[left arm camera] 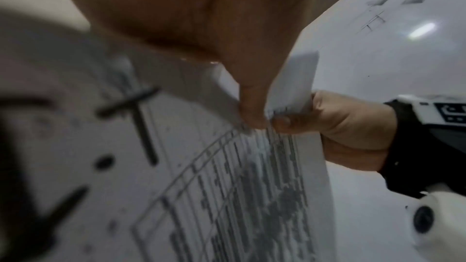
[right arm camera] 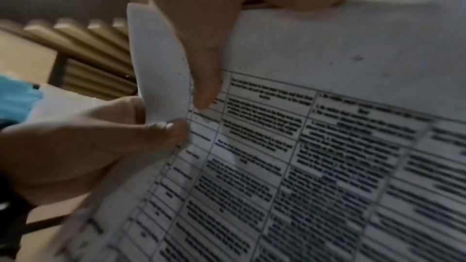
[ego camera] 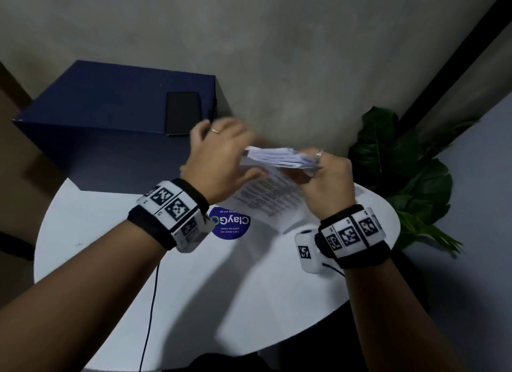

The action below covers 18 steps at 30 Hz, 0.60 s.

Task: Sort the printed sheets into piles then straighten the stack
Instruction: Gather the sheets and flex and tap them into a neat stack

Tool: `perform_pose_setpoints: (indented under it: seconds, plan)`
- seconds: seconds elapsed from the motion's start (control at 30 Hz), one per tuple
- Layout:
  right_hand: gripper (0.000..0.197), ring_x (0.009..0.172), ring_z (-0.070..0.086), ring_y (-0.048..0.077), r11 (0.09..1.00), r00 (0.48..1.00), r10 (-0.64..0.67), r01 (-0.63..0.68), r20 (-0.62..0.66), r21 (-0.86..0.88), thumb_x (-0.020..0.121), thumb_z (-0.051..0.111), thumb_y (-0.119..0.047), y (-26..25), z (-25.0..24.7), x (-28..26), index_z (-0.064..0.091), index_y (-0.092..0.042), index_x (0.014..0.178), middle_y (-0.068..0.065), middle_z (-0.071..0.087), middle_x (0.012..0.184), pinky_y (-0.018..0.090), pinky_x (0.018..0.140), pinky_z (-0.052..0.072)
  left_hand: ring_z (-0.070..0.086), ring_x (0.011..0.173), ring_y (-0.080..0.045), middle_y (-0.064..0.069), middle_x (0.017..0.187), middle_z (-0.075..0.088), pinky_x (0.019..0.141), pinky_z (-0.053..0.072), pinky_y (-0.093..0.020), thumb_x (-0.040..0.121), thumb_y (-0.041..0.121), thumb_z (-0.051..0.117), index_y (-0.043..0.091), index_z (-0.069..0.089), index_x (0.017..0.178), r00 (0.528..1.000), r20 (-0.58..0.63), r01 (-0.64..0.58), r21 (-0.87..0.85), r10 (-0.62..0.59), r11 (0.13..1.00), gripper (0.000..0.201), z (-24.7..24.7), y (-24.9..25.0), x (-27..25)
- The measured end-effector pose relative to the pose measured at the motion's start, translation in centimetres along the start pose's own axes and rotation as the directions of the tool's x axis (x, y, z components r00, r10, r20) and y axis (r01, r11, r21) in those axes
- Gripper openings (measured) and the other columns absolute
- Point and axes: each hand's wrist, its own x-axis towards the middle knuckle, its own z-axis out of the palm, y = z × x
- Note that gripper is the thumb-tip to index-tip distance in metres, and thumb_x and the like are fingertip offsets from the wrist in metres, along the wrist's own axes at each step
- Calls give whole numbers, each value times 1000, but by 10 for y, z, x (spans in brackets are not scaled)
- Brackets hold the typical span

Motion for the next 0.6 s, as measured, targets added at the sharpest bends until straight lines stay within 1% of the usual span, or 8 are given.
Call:
perform_pose_setpoints:
  seconds: [0.03,0.1,0.2,0.27,0.37,0.43,0.5,0.6]
  plan:
    - [18,71,70,20,1000,1000,-24,24,-14,-19,75,80,-31,-1,3,2,74,-18,87,-5,74,78,38,68,55,63,107,-24,4,104,71,96,44,-44,80,56,70,29,66,109,1000,28,-4,-24,5,1000,40,3,2,1]
    - [28,93,67,22,999,993,-8,2,-120,-50,72,80,-34,8,10,-4,71,-23,96,-15,67,101,44,81,54,68,82,-30,-1,81,73,69,53,-42,85,54,64,23,68,94,997,60,61,-132,-53,989,33,10,-3,-2]
    - [81,137,34,24,907,887,166,-308,-430,-286,63,82,-45,47,17,-27,48,-25,134,-7,38,146,48,113,30,67,72,-28,-3,75,73,63,53,-39,82,48,66,19,71,89,983,-34,164,-254,-178,953,31,13,-23,-12]
    - [112,144,20,25,846,764,364,-510,-532,-155,57,86,-48,71,18,-42,27,-18,147,3,22,157,47,117,20,68,72,-14,5,75,74,66,53,-29,82,31,76,14,75,92,955,-35,248,-449,-294,858,20,8,-38,-19]
    - [127,146,19,21,741,643,670,-599,-371,302,59,91,-26,92,14,-46,4,-24,152,4,13,160,38,115,26,69,81,9,26,81,74,71,52,-8,81,18,80,17,73,104,914,91,348,-678,-395,647,24,6,-58,-30]
    - [125,140,31,15,625,640,742,-553,-200,551,65,88,-12,103,9,-45,0,-28,152,4,20,158,31,105,36,73,88,1,18,93,77,74,54,-11,82,18,77,11,73,108,895,154,378,-761,-419,527,28,8,-69,-36]
    - [107,131,47,15,547,672,739,-553,-52,628,63,88,-14,105,1,-43,23,-17,148,10,44,146,30,101,44,74,86,-5,9,92,79,74,55,-16,83,21,76,7,73,104,886,190,403,-768,-424,497,26,14,-74,-41]
    - [49,94,71,14,646,748,664,-567,-9,511,70,83,-11,100,-13,-46,63,-1,113,10,73,109,25,82,58,71,79,4,21,80,76,71,53,-13,84,14,76,19,73,92,869,121,392,-760,-480,518,11,32,-71,-51]
